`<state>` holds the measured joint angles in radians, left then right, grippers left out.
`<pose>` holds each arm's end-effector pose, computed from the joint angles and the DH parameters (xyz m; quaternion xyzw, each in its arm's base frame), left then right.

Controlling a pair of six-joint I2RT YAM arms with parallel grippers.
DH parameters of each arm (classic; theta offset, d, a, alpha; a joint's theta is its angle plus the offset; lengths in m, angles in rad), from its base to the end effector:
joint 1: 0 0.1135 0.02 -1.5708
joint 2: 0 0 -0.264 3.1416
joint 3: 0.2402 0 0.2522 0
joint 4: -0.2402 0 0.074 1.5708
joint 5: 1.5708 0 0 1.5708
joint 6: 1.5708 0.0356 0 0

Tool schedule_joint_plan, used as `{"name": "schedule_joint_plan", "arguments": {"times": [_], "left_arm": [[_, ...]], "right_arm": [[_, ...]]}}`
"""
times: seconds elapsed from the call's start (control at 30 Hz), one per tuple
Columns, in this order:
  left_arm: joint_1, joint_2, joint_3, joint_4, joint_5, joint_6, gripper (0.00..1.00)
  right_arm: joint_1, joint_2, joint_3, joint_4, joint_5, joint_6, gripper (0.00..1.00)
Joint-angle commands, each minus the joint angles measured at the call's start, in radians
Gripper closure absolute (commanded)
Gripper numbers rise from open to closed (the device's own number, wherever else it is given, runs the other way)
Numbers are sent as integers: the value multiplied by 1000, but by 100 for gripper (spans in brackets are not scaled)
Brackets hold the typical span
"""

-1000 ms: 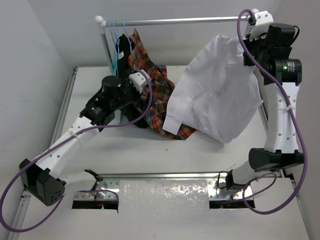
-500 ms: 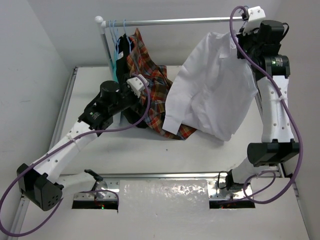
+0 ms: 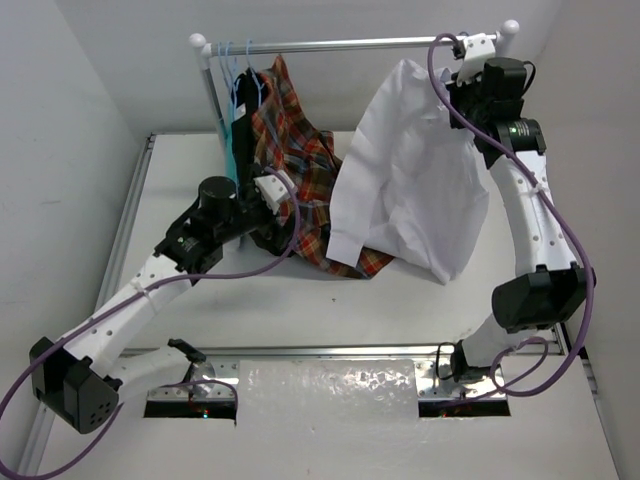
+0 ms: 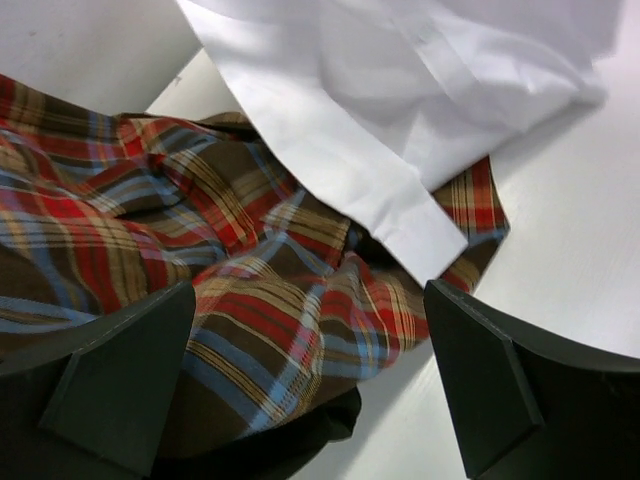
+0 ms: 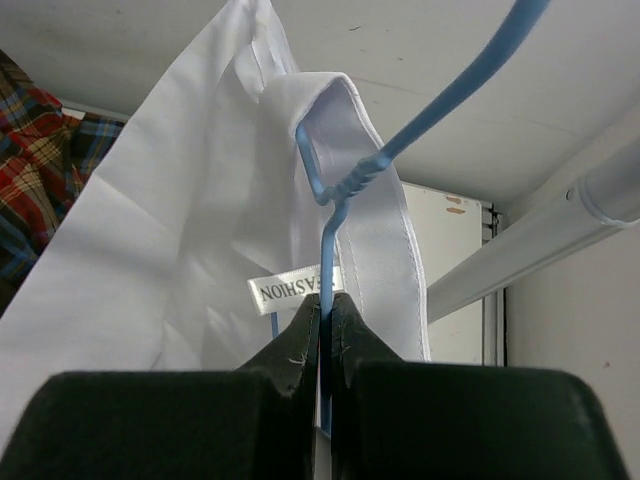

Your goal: Place the shirt on the hanger

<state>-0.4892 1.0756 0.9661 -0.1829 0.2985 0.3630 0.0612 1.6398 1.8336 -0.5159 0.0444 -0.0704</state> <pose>0.2140 -0.1258 0.3475 0.4088 0.6860 -0.1563 0.5812 0.3704 0.0211 0.4482 -0.0404 0.8102 -0.0207 0.5843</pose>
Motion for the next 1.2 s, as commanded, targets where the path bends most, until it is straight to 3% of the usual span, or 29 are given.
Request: {"name": "schedule_joint_plan", "arguments": {"times": [0.0,0.03,0.07,0.1,0.23,0.27,0.47,0.73,1.0,1.17], "left_arm": [[3,-75,-91,8,83,108,4],[1,-91,-113,16,102,149,4],[3,-104,-156,17,137,172,4],[1,-133,-176,20,155,192,4],[1,-174,-240,16,200,246,4],[1,-180,-251,11,203,254,4],[1,-236,-343,-49,185,378,4],[1,-267,-426,-113,142,445,4],[3,-263,-549,-8,-2,441,4],[1,-255,-613,51,-87,424,4]], "right_arm": [[5,-74,-43,39,28,8,100],[3,-80,-53,30,22,3,93],[3,-98,-60,14,15,-3,72],[3,-110,-83,10,8,-12,61],[3,-208,-168,27,-15,-25,29],[3,-250,-180,17,-21,-25,1],[2,-429,-322,-36,-23,24,1],[2,-766,-776,14,46,116,1],[2,-873,-1273,238,-29,240,1],[3,-858,-1421,413,-82,264,5]]}}
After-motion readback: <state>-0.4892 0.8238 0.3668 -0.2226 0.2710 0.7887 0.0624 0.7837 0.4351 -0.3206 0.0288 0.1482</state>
